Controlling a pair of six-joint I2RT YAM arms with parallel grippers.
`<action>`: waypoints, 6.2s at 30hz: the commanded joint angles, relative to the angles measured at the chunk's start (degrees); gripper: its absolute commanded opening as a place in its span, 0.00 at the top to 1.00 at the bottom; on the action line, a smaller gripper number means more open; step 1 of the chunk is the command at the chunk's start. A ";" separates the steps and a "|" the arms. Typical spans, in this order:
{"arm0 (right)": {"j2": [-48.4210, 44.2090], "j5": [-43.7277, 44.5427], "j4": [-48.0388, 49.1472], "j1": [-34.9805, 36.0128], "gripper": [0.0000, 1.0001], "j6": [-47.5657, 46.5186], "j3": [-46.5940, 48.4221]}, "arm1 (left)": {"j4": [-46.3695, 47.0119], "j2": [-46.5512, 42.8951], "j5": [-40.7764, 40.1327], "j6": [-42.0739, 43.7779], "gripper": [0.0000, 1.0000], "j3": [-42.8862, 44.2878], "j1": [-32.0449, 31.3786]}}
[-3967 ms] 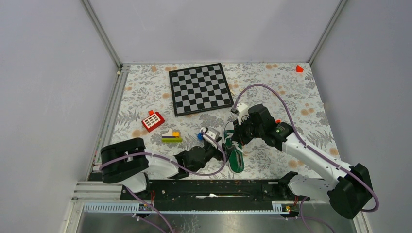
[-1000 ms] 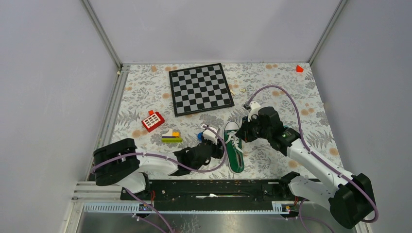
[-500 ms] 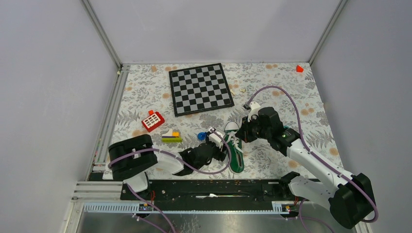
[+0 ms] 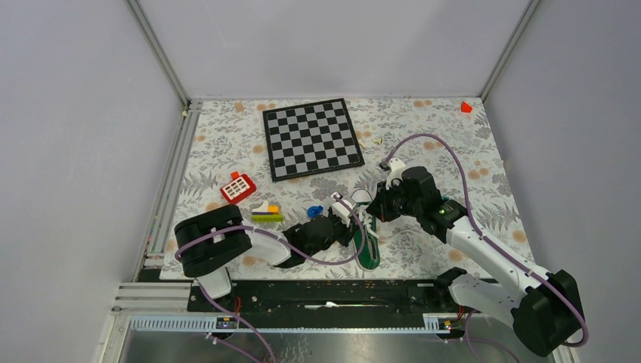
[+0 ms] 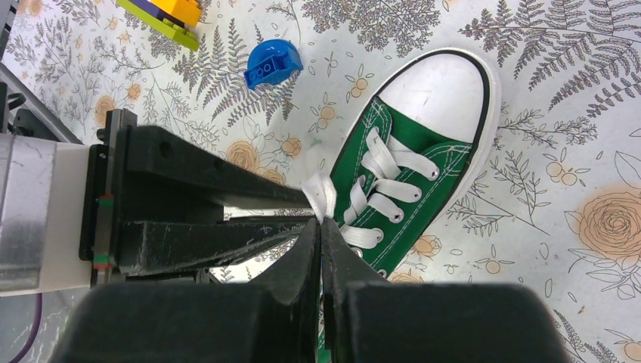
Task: Tie the shoes
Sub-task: Wrap the shoelace around the shoelace.
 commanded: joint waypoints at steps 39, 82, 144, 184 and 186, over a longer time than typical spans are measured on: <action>-2.02 -1.87 1.73 -0.99 1.00 -0.53 -0.64 | -11.22 -1.37 4.65 -7.69 1.00 4.13 -2.96; -6.07 -6.73 11.20 -0.99 1.00 2.93 -6.86 | -12.60 -3.51 1.16 -3.80 0.85 1.73 -2.98; -5.22 -6.52 7.67 -0.99 1.00 1.53 -5.10 | 0.48 -2.15 -8.82 -1.21 0.43 5.38 -4.82; -5.70 -3.18 5.65 -0.99 1.00 4.29 -4.93 | 7.73 2.97 -10.19 -1.78 0.71 2.49 -4.56; -5.97 -2.90 5.73 -1.01 1.00 4.51 -5.21 | 9.54 2.73 -10.31 -1.78 0.72 1.89 -4.56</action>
